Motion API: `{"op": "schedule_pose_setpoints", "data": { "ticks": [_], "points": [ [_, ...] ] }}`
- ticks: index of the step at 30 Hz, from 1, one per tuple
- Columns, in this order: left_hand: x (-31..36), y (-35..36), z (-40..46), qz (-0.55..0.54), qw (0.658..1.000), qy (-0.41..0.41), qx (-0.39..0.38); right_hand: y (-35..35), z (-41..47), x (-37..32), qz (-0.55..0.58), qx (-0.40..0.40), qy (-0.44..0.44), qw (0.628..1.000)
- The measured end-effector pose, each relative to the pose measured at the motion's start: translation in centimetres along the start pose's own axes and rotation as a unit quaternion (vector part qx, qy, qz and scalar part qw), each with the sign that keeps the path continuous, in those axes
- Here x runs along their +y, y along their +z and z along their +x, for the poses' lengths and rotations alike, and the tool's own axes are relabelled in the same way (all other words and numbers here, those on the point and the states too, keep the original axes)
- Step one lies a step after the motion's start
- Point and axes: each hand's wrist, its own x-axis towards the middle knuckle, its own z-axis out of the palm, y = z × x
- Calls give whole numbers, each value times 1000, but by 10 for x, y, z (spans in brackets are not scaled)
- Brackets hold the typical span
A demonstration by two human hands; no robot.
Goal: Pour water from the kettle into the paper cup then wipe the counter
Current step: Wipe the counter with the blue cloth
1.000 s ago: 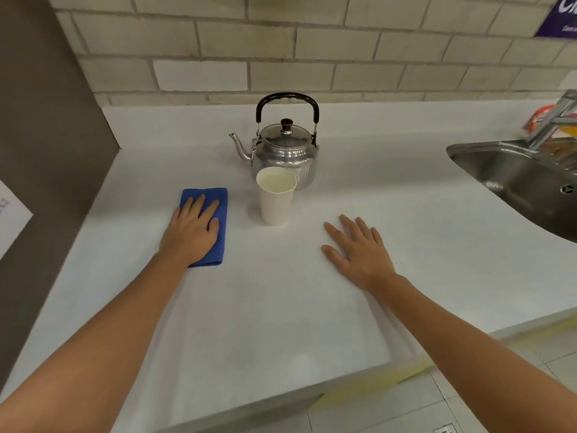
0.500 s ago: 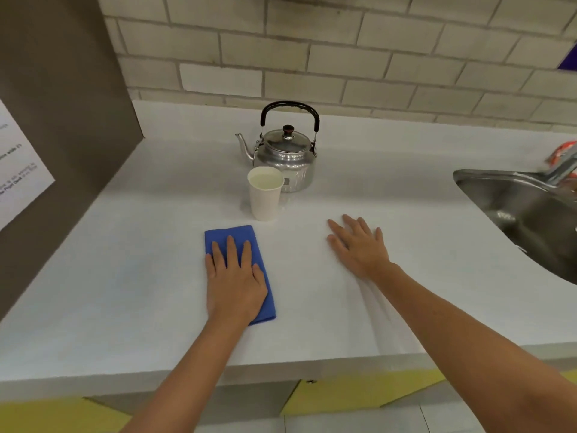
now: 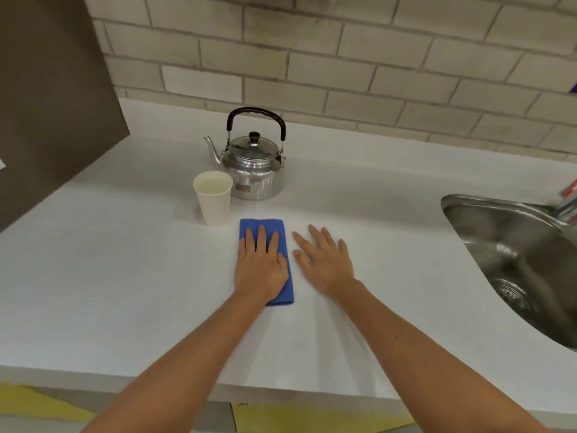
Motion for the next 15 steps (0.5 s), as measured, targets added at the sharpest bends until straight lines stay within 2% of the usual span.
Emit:
{"op": "schedule_pose_setpoints", "data": {
  "ticks": [7, 15],
  "points": [
    [18, 3, 59, 7, 1000, -12, -15, 7, 1, 4, 33, 28, -2, 999],
    [-16, 0, -28, -21, 1000, 1, 13, 4, 2, -3, 25, 13, 19, 999]
  ]
}}
